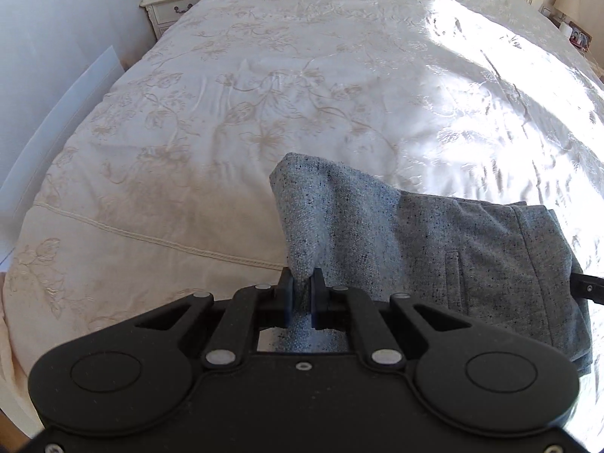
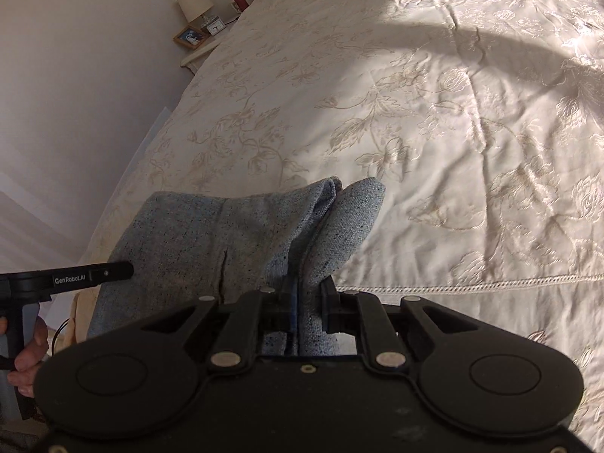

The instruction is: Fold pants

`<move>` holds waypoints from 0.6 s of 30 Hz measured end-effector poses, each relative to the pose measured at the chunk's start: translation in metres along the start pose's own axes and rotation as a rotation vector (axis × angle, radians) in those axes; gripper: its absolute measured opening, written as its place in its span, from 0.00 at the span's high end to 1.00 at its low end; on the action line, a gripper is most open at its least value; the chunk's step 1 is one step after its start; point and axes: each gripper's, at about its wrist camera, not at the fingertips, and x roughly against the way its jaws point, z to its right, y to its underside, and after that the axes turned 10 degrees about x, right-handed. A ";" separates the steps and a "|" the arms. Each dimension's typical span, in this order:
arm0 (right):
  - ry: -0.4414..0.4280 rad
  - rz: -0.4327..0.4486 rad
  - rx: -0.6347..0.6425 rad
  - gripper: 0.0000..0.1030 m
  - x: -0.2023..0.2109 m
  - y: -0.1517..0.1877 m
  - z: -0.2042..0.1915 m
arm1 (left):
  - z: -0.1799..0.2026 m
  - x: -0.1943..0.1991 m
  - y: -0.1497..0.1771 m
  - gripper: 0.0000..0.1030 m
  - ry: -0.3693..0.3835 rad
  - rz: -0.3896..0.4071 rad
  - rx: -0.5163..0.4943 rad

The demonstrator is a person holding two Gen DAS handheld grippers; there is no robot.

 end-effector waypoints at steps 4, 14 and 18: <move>0.018 0.023 -0.025 0.88 -0.018 0.010 -0.043 | -0.045 -0.013 -0.005 0.89 0.005 0.001 0.031; 0.281 0.029 0.021 0.81 -0.057 0.029 -0.119 | -0.121 -0.027 -0.008 0.83 -0.092 -0.017 0.102; 0.283 0.039 0.042 0.81 -0.044 0.039 -0.143 | -0.117 -0.009 0.004 0.82 -0.104 -0.008 0.067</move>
